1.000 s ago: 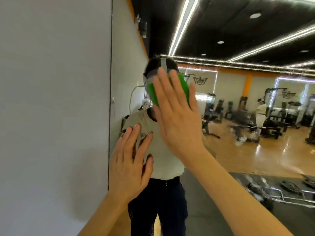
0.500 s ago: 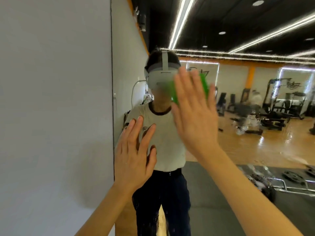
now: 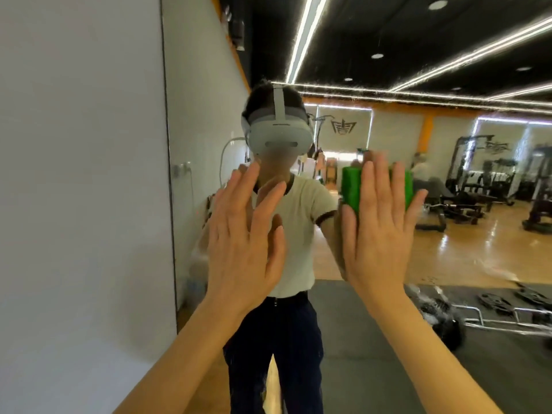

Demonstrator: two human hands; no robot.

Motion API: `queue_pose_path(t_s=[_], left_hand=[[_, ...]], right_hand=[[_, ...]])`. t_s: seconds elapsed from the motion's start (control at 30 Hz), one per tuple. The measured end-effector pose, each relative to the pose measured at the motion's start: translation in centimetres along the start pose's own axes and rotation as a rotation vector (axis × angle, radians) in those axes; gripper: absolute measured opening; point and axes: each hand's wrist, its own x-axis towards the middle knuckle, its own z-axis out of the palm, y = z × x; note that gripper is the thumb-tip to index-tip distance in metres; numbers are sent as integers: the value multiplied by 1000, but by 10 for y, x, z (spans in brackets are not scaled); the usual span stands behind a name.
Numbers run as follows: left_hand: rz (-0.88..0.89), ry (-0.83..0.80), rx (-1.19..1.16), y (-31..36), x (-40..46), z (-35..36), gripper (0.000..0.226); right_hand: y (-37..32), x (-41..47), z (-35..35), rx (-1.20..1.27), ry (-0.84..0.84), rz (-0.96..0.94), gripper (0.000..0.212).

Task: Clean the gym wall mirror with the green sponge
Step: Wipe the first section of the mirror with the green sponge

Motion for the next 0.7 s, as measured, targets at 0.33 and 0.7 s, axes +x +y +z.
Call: queue_pose_path(t_s=[0.33, 0.7], left_hand=[[28, 90, 19, 20, 52, 33, 39], [16, 91, 68, 18, 48, 35, 45]], right_hand=[[-24, -5, 4, -17, -52, -169, 57], [13, -11, -6, 42, 20, 166, 55]])
